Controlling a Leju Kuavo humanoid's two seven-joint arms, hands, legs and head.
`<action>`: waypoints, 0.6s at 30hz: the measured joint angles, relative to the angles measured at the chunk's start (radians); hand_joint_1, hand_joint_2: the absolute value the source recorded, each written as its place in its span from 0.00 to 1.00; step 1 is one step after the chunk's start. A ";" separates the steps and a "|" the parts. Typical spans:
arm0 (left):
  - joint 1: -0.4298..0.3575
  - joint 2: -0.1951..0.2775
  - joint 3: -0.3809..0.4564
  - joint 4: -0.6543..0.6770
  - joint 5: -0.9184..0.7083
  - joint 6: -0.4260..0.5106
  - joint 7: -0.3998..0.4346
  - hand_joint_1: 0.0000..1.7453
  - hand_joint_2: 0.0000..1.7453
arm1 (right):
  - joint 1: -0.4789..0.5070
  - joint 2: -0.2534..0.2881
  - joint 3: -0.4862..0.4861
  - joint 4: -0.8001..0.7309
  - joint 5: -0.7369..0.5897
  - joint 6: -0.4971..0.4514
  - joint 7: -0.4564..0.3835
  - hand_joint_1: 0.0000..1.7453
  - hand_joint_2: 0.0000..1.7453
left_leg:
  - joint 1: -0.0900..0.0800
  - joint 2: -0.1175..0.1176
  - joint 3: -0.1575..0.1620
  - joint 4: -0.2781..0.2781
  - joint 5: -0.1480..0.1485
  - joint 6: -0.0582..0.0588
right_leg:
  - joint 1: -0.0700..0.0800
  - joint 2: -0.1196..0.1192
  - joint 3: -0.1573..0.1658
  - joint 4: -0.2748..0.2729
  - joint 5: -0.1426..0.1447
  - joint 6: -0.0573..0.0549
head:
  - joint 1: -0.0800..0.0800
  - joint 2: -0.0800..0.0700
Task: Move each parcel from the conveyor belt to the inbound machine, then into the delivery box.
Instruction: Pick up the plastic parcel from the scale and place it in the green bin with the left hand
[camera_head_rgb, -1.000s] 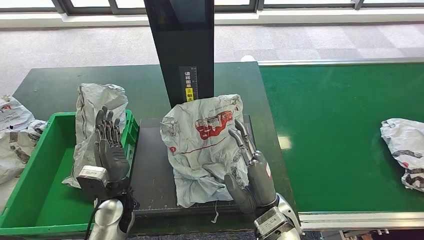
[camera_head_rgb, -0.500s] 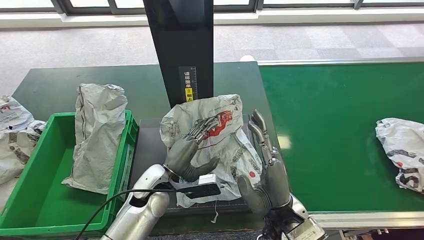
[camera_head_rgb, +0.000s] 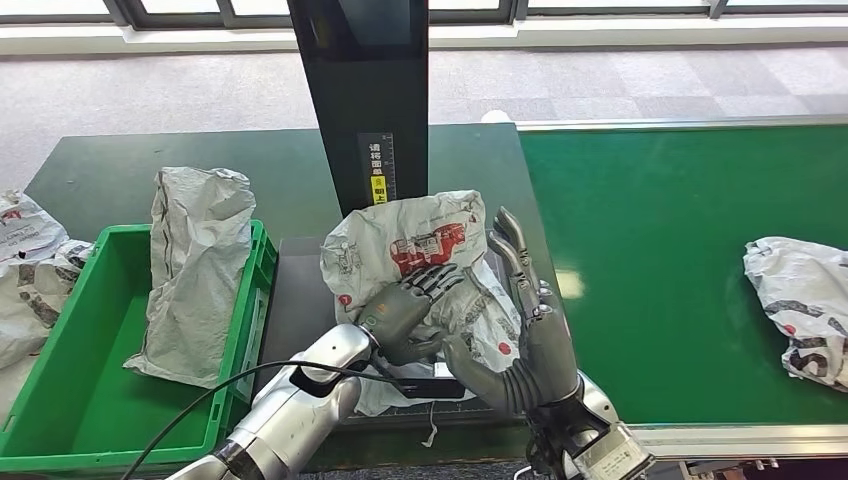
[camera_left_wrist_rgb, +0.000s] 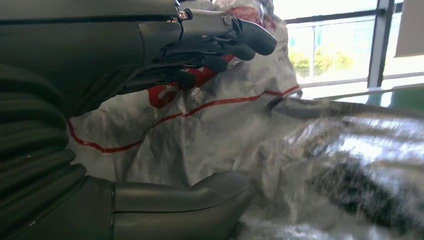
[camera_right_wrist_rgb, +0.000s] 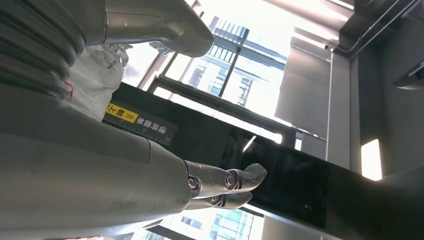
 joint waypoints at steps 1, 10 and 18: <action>-0.008 -0.001 -0.003 0.018 -0.017 -0.006 0.018 0.00 1.00 | -0.003 0.000 0.000 0.002 0.001 0.004 0.000 0.00 1.00 | 0.000 0.000 0.000 0.000 0.000 0.000 | 0.000 0.000 0.000 0.000 0.000 0.000 | 0.000 0.000; -0.083 -0.009 -0.012 0.183 -0.111 -0.002 0.146 0.76 1.00 | -0.030 0.000 0.000 0.031 0.031 0.023 0.000 0.00 1.00 | 0.000 0.000 0.000 0.000 0.001 0.000 | 0.000 0.000 0.001 0.000 0.000 0.000 | 0.000 0.000; -0.103 -0.007 -0.011 0.241 -0.142 -0.056 0.142 1.00 1.00 | -0.043 0.001 0.000 0.047 0.047 0.043 0.001 0.00 1.00 | 0.000 -0.001 0.002 0.000 0.001 0.000 | 0.000 -0.001 0.003 0.000 0.000 0.000 | 0.000 0.000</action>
